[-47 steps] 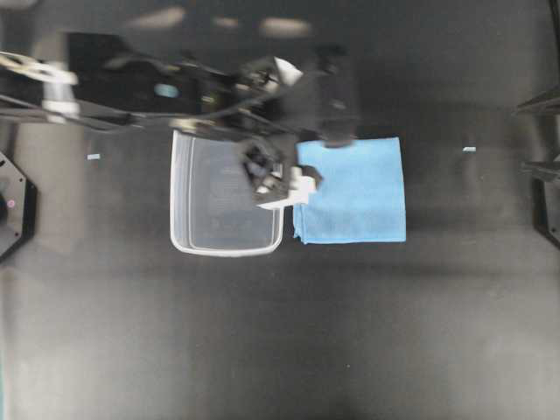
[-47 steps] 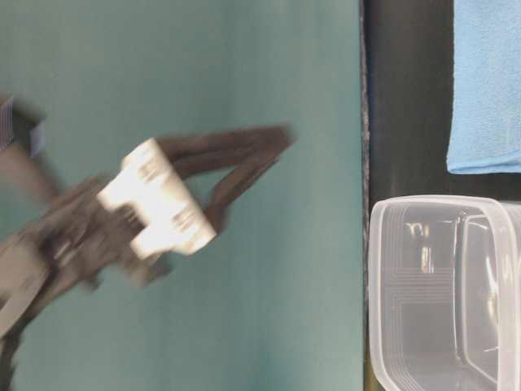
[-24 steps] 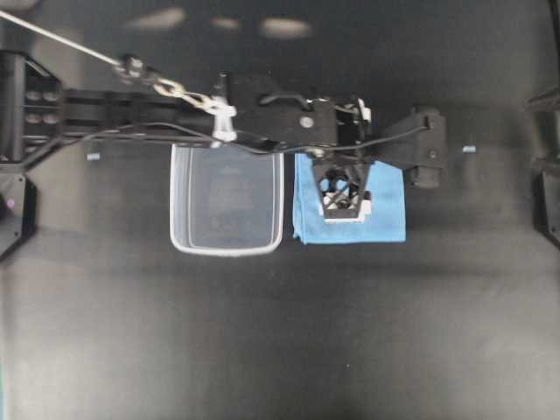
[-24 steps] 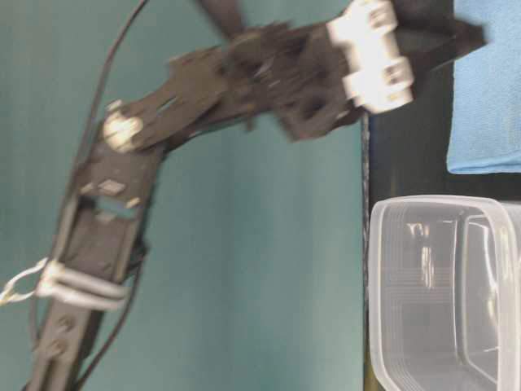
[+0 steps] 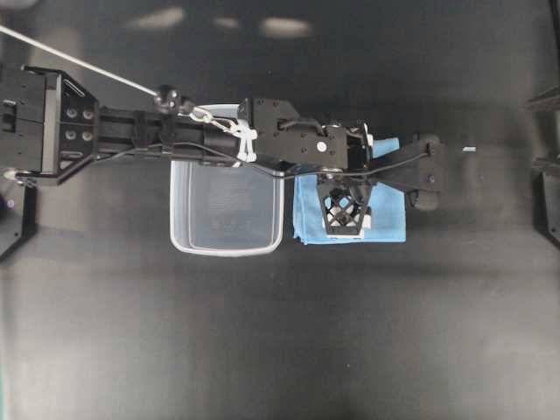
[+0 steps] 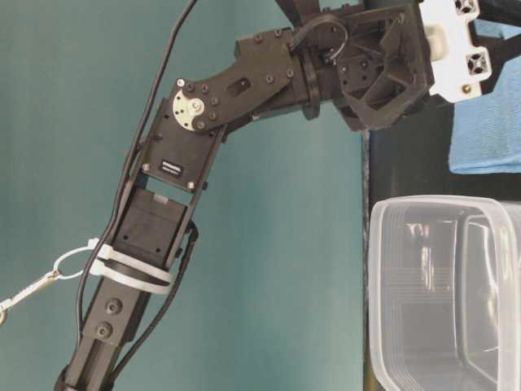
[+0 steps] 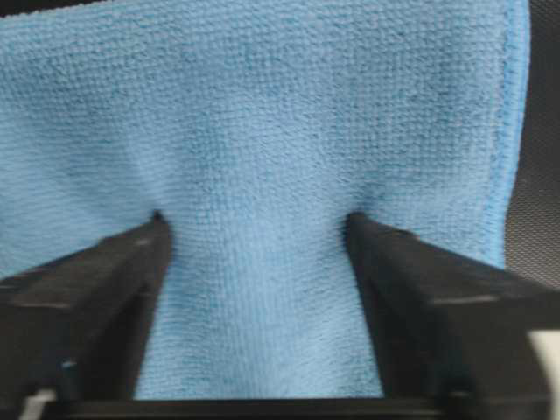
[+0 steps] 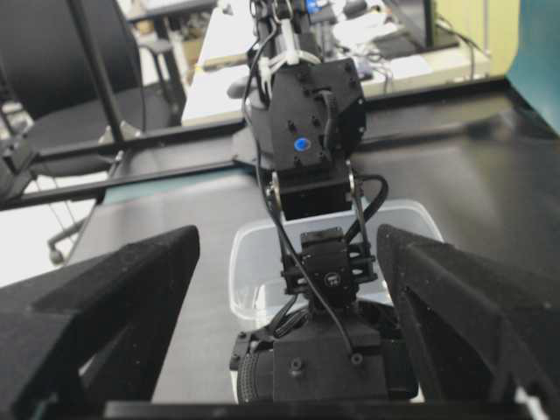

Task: Place the blue towel into the container with the left arm.
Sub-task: 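Lift the pinched towel and carry it left over the container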

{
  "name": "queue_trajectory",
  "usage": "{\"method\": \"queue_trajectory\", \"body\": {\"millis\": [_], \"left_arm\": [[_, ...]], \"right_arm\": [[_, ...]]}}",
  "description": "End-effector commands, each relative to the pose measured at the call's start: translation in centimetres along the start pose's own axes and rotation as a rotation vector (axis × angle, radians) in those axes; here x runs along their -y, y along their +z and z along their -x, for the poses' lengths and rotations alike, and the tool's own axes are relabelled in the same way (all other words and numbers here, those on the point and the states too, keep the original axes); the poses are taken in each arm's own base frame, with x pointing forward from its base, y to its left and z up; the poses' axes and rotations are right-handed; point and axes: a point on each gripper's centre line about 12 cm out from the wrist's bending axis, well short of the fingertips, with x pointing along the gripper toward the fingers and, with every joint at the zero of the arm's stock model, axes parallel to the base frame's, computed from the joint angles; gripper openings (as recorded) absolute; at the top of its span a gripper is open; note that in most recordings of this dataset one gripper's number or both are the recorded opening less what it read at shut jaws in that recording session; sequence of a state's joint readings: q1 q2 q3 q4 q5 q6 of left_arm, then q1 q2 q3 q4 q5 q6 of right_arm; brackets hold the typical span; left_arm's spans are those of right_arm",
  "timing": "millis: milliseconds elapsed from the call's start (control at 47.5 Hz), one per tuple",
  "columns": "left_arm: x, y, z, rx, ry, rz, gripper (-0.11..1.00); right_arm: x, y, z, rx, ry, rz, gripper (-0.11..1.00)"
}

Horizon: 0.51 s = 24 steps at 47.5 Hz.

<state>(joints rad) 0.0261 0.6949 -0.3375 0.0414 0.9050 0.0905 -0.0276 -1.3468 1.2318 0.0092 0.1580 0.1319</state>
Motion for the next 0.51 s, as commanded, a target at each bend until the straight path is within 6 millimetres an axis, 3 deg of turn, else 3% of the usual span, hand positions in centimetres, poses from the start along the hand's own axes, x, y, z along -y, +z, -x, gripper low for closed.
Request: {"method": "queue_trajectory", "body": {"millis": [0,190,232,337,485], "left_arm": [[0.1,-0.3,-0.2,-0.018,0.0,-0.007,0.6],[-0.1,1.0,2.5,0.044,0.008,-0.012,0.11],[-0.2,1.5,3.6,0.065,0.011,-0.015,0.06],[-0.2,2.9,7.6,0.134,0.019,-0.019,0.06],[-0.5,3.8,15.1,0.225,0.03,-0.013,0.06]], "right_arm": [[-0.1,0.6,0.0,0.016,0.004,-0.001,0.79],[-0.1,0.6,0.0,0.016,0.004,0.0,0.79],[-0.1,0.6,0.0,0.016,0.004,-0.001,0.79],[-0.1,0.8,0.1,0.024,0.006,-0.004,0.79],[-0.2,1.0,0.2,0.032,0.007,-0.001,0.79]]}}
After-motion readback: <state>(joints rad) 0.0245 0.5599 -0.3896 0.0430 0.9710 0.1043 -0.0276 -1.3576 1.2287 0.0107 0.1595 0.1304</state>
